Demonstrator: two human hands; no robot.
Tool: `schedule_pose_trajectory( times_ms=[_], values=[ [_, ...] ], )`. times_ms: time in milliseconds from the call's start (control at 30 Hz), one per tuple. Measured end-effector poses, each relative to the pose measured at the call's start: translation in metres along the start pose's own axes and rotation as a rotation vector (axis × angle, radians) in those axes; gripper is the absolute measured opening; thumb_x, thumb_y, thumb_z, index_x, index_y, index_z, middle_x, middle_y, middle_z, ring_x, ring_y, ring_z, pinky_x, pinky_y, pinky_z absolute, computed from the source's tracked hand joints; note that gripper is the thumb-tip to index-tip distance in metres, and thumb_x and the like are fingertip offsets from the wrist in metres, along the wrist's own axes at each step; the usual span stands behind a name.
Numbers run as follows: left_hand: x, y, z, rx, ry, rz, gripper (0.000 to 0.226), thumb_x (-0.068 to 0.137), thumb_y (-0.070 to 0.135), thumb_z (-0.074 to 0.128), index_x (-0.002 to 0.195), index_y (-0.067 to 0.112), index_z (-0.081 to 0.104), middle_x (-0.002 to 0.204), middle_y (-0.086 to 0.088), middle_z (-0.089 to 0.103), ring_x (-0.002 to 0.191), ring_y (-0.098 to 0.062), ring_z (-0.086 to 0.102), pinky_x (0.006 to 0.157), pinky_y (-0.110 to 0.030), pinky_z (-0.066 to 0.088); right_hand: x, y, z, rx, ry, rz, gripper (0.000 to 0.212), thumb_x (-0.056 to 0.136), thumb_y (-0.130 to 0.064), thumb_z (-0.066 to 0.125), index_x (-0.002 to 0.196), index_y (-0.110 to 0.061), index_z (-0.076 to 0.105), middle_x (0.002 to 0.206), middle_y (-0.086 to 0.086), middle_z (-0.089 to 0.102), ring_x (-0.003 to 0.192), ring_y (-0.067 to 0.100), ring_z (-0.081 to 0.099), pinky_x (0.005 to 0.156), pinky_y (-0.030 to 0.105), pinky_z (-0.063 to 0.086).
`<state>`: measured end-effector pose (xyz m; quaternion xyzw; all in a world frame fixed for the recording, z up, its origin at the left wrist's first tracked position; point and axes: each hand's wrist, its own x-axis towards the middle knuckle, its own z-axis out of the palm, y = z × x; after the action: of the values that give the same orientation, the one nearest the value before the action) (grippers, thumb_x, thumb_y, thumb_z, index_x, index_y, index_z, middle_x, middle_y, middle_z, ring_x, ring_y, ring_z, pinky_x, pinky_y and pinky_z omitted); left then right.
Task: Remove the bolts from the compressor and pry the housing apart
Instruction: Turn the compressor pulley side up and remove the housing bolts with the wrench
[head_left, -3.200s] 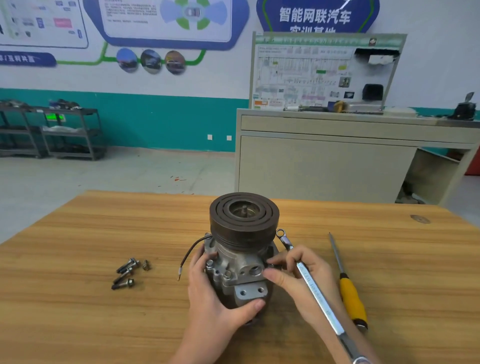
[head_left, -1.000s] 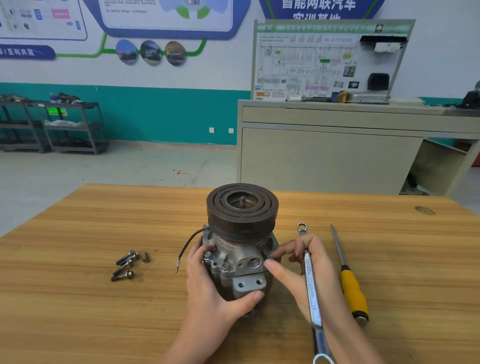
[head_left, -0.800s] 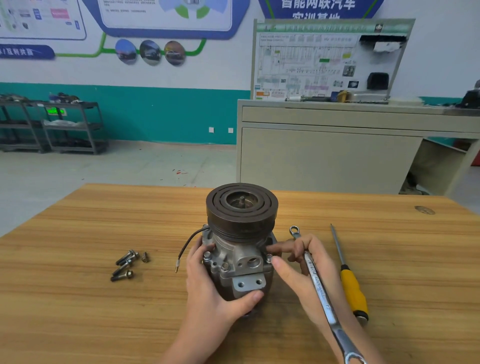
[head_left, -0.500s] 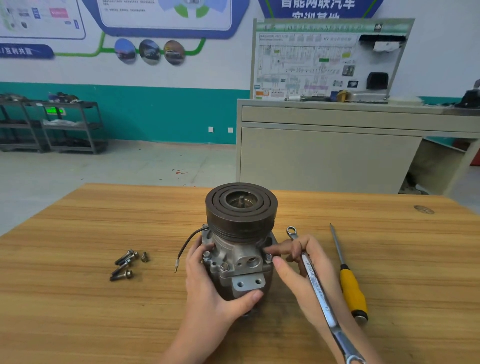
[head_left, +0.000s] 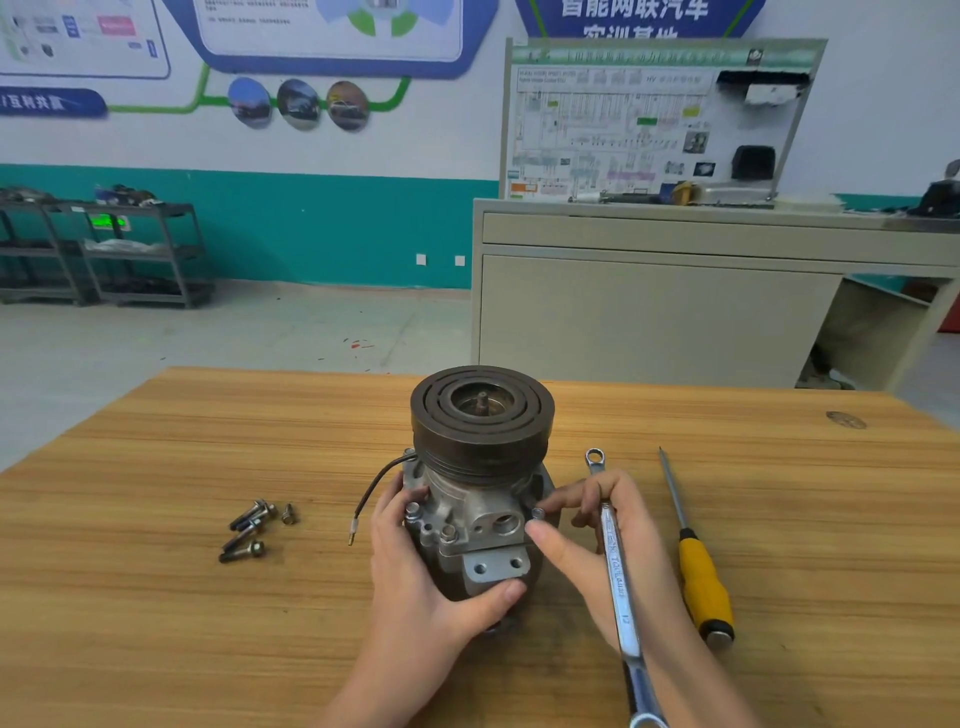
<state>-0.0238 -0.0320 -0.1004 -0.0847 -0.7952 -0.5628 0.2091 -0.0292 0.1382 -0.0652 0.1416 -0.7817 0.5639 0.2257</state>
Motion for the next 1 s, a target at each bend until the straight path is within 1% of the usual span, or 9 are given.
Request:
schedule_pose_trajectory(
  times_ms=[167, 267, 367, 500, 600, 733, 833, 900, 1000],
  values=[
    [0.0006, 0.0018, 0.0004, -0.008, 0.002, -0.009, 0.098, 0.043, 0.064, 0.077, 0.123, 0.044, 0.024, 0.149, -0.004, 0.026, 0.142, -0.02, 0.029, 0.116, -0.048, 0.028, -0.0014, 0.0005, -0.0023, 0.01, -0.048, -0.014, 0.032, 0.081, 0.006, 0.067, 0.08, -0.014, 0.042, 0.094, -0.014, 0.072, 0.094, 0.0, 0.064, 0.079, 0.01, 0.045],
    [0.0004, 0.001, 0.0001, -0.012, -0.004, -0.016, 0.099, 0.042, 0.065, 0.077, 0.123, 0.047, 0.022, 0.15, -0.002, 0.024, 0.142, -0.019, 0.028, 0.116, -0.048, 0.028, -0.0029, -0.0011, -0.0012, 0.015, -0.03, 0.016, 0.036, 0.077, -0.004, 0.075, 0.08, -0.017, 0.042, 0.095, -0.019, 0.07, 0.094, -0.005, 0.06, 0.077, 0.007, 0.041],
    [0.0003, 0.0004, 0.0, -0.001, -0.003, -0.014, 0.1, 0.042, 0.066, 0.077, 0.123, 0.049, 0.021, 0.15, 0.0, 0.023, 0.142, -0.018, 0.028, 0.116, -0.047, 0.028, -0.0033, 0.0002, 0.001, 0.018, 0.04, 0.025, 0.041, 0.072, -0.008, 0.079, 0.079, -0.023, 0.042, 0.087, -0.013, 0.067, 0.086, 0.003, 0.056, 0.075, 0.017, 0.037],
    [0.0009, 0.0006, 0.0006, -0.003, 0.001, -0.013, 0.1, 0.042, 0.065, 0.077, 0.123, 0.046, 0.023, 0.15, -0.001, 0.024, 0.142, -0.019, 0.028, 0.116, -0.047, 0.028, -0.0025, -0.0002, -0.0013, 0.021, 0.032, 0.015, 0.037, 0.079, 0.003, 0.072, 0.083, -0.02, 0.043, 0.087, -0.012, 0.07, 0.085, 0.01, 0.057, 0.079, 0.033, 0.045],
    [0.0008, 0.0001, 0.0005, -0.003, -0.003, -0.011, 0.1, 0.042, 0.066, 0.077, 0.123, 0.047, 0.022, 0.15, -0.001, 0.023, 0.142, -0.018, 0.027, 0.116, -0.047, 0.028, -0.002, -0.0013, -0.0038, 0.02, 0.032, -0.004, 0.037, 0.078, 0.0, 0.073, 0.084, -0.02, 0.043, 0.09, -0.011, 0.072, 0.088, 0.01, 0.06, 0.079, 0.031, 0.045],
    [0.0007, -0.0003, 0.0001, -0.004, -0.015, -0.015, 0.101, 0.043, 0.066, 0.078, 0.123, 0.052, 0.019, 0.151, -0.001, 0.023, 0.142, -0.018, 0.027, 0.116, -0.046, 0.029, -0.0027, -0.0011, -0.0003, 0.02, 0.039, 0.011, 0.043, 0.072, -0.007, 0.08, 0.084, -0.021, 0.041, 0.088, -0.013, 0.069, 0.086, 0.005, 0.057, 0.078, 0.029, 0.04],
    [0.0005, -0.0001, 0.0003, 0.006, -0.015, -0.011, 0.1, 0.042, 0.067, 0.077, 0.123, 0.054, 0.018, 0.151, 0.0, 0.022, 0.142, -0.018, 0.026, 0.116, -0.046, 0.028, -0.002, 0.0004, -0.0022, 0.019, 0.022, 0.0, 0.037, 0.077, 0.002, 0.074, 0.084, -0.015, 0.042, 0.088, -0.013, 0.072, 0.091, 0.007, 0.063, 0.083, 0.035, 0.044],
    [0.0005, -0.0003, 0.0002, 0.006, -0.006, -0.001, 0.099, 0.043, 0.068, 0.077, 0.123, 0.053, 0.02, 0.15, 0.0, 0.023, 0.142, -0.018, 0.027, 0.116, -0.047, 0.028, -0.0022, 0.0, -0.0044, 0.016, 0.007, -0.001, 0.033, 0.081, 0.004, 0.068, 0.084, -0.015, 0.041, 0.092, -0.012, 0.073, 0.094, 0.009, 0.063, 0.084, 0.035, 0.045],
    [0.0, -0.0003, 0.0002, 0.0, -0.005, 0.009, 0.098, 0.043, 0.069, 0.077, 0.12, 0.063, 0.017, 0.15, 0.0, 0.023, 0.142, -0.017, 0.027, 0.116, -0.047, 0.028, -0.0037, -0.0018, -0.0019, 0.025, 0.019, 0.018, 0.039, 0.077, -0.009, 0.077, 0.084, -0.019, 0.04, 0.092, -0.016, 0.071, 0.092, 0.003, 0.059, 0.082, 0.031, 0.04]
  ],
)
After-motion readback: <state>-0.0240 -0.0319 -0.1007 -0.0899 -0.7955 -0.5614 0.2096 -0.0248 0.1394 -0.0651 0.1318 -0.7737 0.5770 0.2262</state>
